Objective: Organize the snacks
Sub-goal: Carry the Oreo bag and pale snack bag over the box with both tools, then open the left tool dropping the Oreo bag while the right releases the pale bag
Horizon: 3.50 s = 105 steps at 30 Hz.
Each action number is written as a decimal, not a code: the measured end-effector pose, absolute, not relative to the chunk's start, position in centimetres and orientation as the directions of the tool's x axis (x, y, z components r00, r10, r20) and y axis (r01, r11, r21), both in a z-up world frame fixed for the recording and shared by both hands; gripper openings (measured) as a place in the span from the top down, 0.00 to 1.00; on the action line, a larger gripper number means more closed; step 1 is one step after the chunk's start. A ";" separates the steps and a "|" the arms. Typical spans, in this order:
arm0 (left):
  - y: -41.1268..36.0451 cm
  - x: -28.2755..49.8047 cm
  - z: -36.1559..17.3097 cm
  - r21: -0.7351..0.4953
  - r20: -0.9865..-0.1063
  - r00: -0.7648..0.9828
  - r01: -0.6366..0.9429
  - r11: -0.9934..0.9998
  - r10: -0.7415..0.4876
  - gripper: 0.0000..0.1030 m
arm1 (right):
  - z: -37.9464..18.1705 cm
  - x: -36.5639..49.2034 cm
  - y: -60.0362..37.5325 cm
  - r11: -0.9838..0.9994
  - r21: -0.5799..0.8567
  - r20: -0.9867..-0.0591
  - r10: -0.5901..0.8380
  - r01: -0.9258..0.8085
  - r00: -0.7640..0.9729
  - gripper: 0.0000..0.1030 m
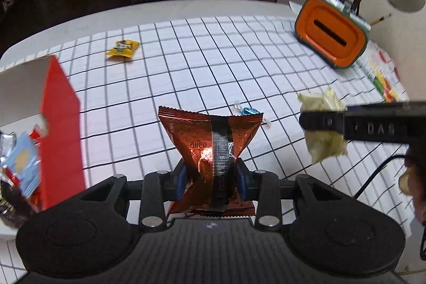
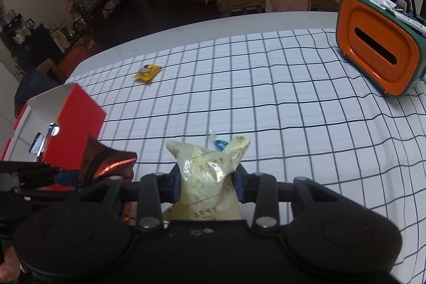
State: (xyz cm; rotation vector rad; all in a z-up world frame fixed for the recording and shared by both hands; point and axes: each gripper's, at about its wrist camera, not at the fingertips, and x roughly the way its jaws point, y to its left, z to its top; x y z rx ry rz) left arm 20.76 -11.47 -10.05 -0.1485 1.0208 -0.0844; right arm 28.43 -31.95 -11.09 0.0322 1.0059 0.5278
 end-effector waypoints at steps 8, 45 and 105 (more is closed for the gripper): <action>-6.7 17.4 -6.7 -0.187 -0.818 0.560 -0.036 0.982 -0.135 0.66 | -8.4 24.7 -28.7 0.854 0.258 -0.772 0.463 -0.452 0.435 0.65; 18.9 9.6 -5.0 -0.081 -0.807 0.584 -0.248 0.965 0.082 0.66 | -7.7 20.4 -2.9 0.764 0.157 -0.768 0.493 -0.626 0.409 0.65; 16.6 8.8 -4.6 -0.055 -0.787 0.616 -0.094 0.994 0.014 0.37 | -7.4 16.0 -2.3 0.752 0.233 -0.750 0.543 -0.617 0.378 0.38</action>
